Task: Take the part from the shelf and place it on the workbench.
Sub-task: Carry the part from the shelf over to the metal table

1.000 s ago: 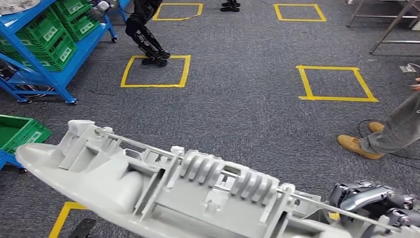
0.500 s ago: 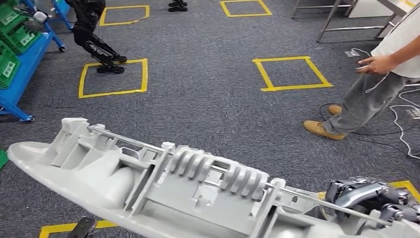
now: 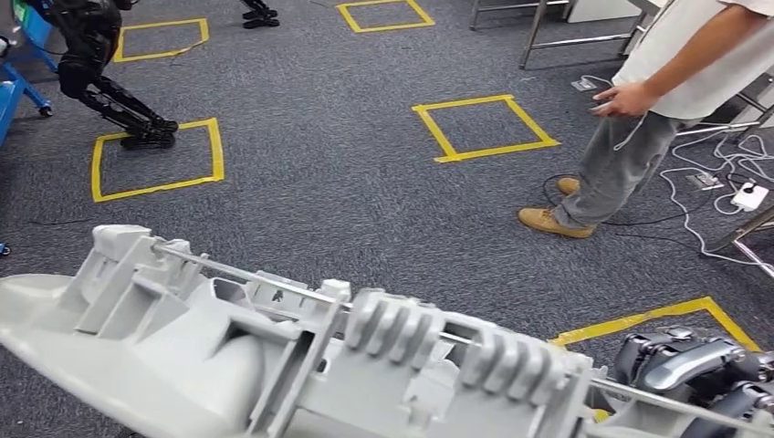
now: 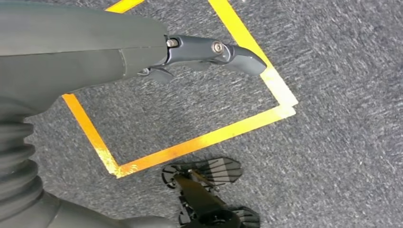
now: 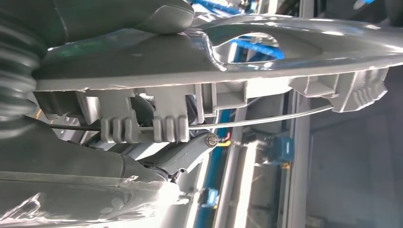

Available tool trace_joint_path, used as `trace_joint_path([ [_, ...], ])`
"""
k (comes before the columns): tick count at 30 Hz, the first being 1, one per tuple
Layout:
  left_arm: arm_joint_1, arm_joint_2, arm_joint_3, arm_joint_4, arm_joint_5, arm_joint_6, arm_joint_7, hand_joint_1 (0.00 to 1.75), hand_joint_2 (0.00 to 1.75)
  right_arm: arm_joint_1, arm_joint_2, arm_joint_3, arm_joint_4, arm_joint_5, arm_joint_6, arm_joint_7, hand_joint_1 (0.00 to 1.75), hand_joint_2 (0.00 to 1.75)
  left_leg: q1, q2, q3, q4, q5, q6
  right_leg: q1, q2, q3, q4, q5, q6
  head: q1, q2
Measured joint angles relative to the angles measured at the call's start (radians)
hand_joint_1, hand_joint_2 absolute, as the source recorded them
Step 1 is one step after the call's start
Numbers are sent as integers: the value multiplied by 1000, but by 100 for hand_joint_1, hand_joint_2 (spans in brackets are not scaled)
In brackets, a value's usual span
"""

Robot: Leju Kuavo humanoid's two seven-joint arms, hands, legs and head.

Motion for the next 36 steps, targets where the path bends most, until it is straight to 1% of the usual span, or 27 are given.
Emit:
trace_joint_path([
  [2,-3,1,0,0,1,3,5,0,175,-2,0,-1,0,-1,0,6,175,175,2,11,3,-2,-2,-11,-2,21,-3,-6,7,-9,0,0],
  [4,-6,-1,0,0,1,6,7,0,175,-7,1,-1,1,-1,0,17,175,175,4,-18,-12,34,-31,-22,-9,40,-1,-15,14,-19,-2,0],
  [6,-5,-2,-1,1,2,9,10,0,175,-14,2,0,4,-1,0,29,175,175,5,-62,-68,152,-94,-29,-14,60,-1,-18,18,-25,-7,0],
  [7,-4,-2,-1,1,3,9,12,0,175,-16,3,0,7,-1,0,33,175,175,6,-73,-103,222,-122,-32,-15,71,-3,-18,19,-25,-8,0],
  [8,-2,-2,0,1,3,9,14,0,175,-17,3,0,11,-1,0,35,175,175,6,-77,-129,270,-132,-34,-17,83,-3,-18,19,-24,-9,0],
  [9,-1,-2,0,1,3,9,15,0,175,-17,3,0,14,-1,1,37,175,175,7,-78,-140,283,-122,-35,-18,95,-3,-18,20,-23,-8,0],
  [10,-1,-2,0,1,3,9,16,0,175,-19,3,0,18,-1,1,38,175,175,9,-80,-131,255,-93,-37,-21,108,-3,-18,21,-20,-8,0],
  [11,-1,-2,0,1,3,10,16,0,175,-20,3,-1,21,-1,2,38,175,175,13,-89,-105,196,-52,-40,-23,121,-3,-17,22,-16,-8,0],
  [12,-1,-2,0,1,4,10,17,0,175,-22,3,-1,23,-2,2,38,175,175,20,-113,-73,126,-16,-44,-25,133,-5,-15,22,-10,-9,0],
  [13,-1,-2,0,1,5,11,18,0,175,-24,3,-1,25,-2,2,38,175,175,27,-139,-46,64,4,-45,-25,146,-10,-10,22,-4,-10,0],
  [15,-1,-3,-1,1,7,10,20,0,175,-28,3,0,28,-2,3,38,175,175,33,-174,-22,9,9,-39,-26,167,-22,-6,24,11,-13,0],
  [17,-2,-5,0,1,11,6,22,0,175,-29,3,0,31,-1,3,40,175,175,32,-158,-21,4,7,-21,-30,185,-31,-11,31,24,-13,0],
  [18,-3,-5,0,1,13,3,22,0,175,-30,3,0,32,1,3,41,175,175,32,-147,-21,3,9,-13,-29,175,-36,-5,27,28,-12,0],
  [19,-3,-6,0,1,15,0,22,0,175,-33,3,1,34,3,3,42,175,175,32,-134,-20,2,10,-6,-27,152,-49,18,12,31,-9,0],
  [21,-2,-5,0,1,17,-4,22,0,175,-39,3,3,38,6,3,45,175,175,29,-109,-20,1,10,4,-22,88,-100,130,-50,34,-2,0],
  [22,0,-4,0,1,19,-4,22,0,175,-42,3,4,40,7,3,45,175,175,26,-95,-20,1,9,6,-22,69,-134,202,-83,35,0,0],
  [23,2,-3,0,1,19,-5,22,0,175,-43,3,5,43,7,2,46,175,175,24,-81,-19,1,8,8,-22,61,-161,260,-105,35,1,0],
  [24,3,-2,0,1,20,-6,22,0,175,-42,3,5,45,7,2,46,175,175,21,-68,-19,1,7,9,-21,57,-172,287,-110,33,1,0],
  [25,3,-2,0,1,20,-7,22,0,175,-42,3,6,47,8,2,47,175,175,19,-56,-17,1,6,9,-21,55,-163,275,-95,30,1,0],
  [26,2,-2,0,2,20,-8,22,0,175,-43,3,6,48,8,2,47,175,175,17,-46,-14,1,4,9,-19,49,-132,223,-66,25,1,0],
  [28,0,-4,0,2,20,-10,22,0,175,-46,3,7,49,10,2,48,175,175,11,-27,-6,2,-2,4,-9,6,-52,81,-10,11,0,0],
  [29,-1,-5,0,2,21,-11,22,0,175,-49,3,9,49,10,2,48,175,175,8,-19,-3,2,-4,1,-4,-12,-24,31,4,5,0,0],
  [30,-1,-6,0,2,21,-12,22,0,175,-52,3,10,50,10,2,48,175,175,6,-12,-1,2,-6,-4,0,-22,-12,8,7,0,-1,0],
  [32,-2,-8,0,2,21,-13,22,0,175,-55,3,14,50,10,1,51,175,175,4,6,2,0,-8,-13,2,-2,-15,3,8,-8,-1,0],
  [33,-3,-9,0,2,21,-14,22,0,175,-55,3,15,49,9,0,54,175,175,5,3,2,1,-12,-19,0,9,-16,0,11,-12,-1,0],
  [35,-5,-13,0,2,22,-15,22,0,175,-56,3,18,48,9,-3,58,175,175,7,-31,-17,48,-47,-29,-7,30,-14,-7,16,-22,-3,0],
  [36,-5,-15,0,2,23,-16,22,0,175,-55,3,21,47,9,-4,59,175,175,8,-55,-42,102,-77,-33,-10,40,-14,-8,18,-24,-5,0],
])
